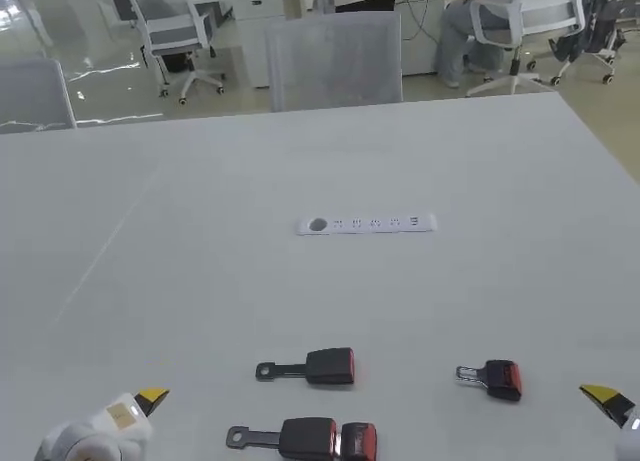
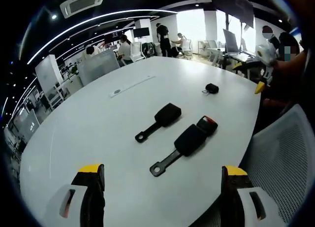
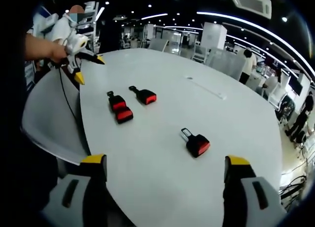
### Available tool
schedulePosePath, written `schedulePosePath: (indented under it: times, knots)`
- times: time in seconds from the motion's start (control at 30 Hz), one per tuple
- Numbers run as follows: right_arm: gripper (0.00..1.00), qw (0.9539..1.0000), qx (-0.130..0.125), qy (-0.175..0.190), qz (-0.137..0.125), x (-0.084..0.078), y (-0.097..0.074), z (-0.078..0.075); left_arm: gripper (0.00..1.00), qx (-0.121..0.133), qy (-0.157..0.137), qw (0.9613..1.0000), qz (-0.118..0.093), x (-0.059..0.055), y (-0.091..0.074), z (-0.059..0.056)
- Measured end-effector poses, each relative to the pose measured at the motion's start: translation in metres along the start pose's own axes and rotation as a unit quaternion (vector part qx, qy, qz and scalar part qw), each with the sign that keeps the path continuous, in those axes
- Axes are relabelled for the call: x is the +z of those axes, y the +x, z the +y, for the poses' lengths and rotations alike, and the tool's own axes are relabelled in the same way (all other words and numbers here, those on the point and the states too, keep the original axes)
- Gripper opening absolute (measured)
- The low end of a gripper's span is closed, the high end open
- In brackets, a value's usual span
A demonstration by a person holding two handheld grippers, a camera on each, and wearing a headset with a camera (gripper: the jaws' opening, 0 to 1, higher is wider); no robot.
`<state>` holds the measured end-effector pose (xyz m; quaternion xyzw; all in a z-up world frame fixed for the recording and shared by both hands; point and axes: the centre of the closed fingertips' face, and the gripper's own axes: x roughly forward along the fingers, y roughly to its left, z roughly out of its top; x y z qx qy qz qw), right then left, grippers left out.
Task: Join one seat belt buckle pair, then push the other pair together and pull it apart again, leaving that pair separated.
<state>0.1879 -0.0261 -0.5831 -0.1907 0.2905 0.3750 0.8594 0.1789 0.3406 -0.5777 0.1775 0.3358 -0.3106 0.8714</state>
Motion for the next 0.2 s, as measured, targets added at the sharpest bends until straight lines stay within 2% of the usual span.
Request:
schedulePosePath:
  times: [0.2]
  knots:
    - [1.0, 1.0, -0.002, 0.007, 0.0, -0.0026, -0.0023, 0.0021, 1.0, -0.001, 0.002, 1.0, 0.0, 0.0004, 0.0016, -0.0002]
